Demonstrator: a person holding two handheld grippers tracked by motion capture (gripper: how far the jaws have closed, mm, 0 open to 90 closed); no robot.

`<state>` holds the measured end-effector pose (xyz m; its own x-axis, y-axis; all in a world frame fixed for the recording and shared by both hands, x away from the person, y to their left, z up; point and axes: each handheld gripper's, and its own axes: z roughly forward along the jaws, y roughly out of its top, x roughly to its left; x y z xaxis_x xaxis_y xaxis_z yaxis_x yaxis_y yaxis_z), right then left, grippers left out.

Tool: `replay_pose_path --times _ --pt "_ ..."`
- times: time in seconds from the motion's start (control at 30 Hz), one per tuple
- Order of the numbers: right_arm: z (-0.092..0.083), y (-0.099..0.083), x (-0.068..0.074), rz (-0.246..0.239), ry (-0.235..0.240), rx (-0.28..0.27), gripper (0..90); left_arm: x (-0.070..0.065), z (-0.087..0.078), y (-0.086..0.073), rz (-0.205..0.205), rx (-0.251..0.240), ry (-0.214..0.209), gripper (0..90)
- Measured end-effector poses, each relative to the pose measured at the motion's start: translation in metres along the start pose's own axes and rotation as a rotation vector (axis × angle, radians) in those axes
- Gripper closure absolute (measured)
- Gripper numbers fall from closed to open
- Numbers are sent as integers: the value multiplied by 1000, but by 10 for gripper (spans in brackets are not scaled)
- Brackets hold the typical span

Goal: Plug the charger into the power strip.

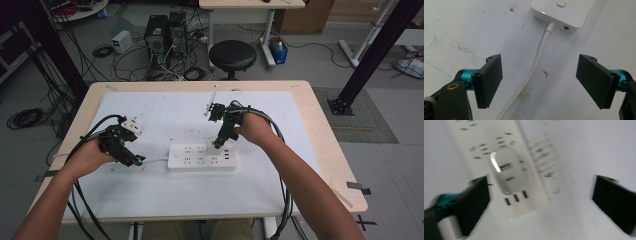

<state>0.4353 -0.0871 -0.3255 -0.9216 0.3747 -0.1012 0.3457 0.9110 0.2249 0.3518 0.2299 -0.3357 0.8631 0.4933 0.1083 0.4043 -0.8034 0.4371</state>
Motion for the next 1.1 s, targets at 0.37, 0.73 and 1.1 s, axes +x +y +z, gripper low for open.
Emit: replay_pose_path --times 0.37,0.73,1.1 --pt "-47 -47 -17 163 -44 -102 8 4 -13 2 -18 -46 27 213" --pt "-71 -117 -18 329 -65 -128 8 9 -21 6 -61 -63 60 213" --pt "-71 -147 -12 365 -79 -142 8 9 -24 6 -76 -78 70 213"
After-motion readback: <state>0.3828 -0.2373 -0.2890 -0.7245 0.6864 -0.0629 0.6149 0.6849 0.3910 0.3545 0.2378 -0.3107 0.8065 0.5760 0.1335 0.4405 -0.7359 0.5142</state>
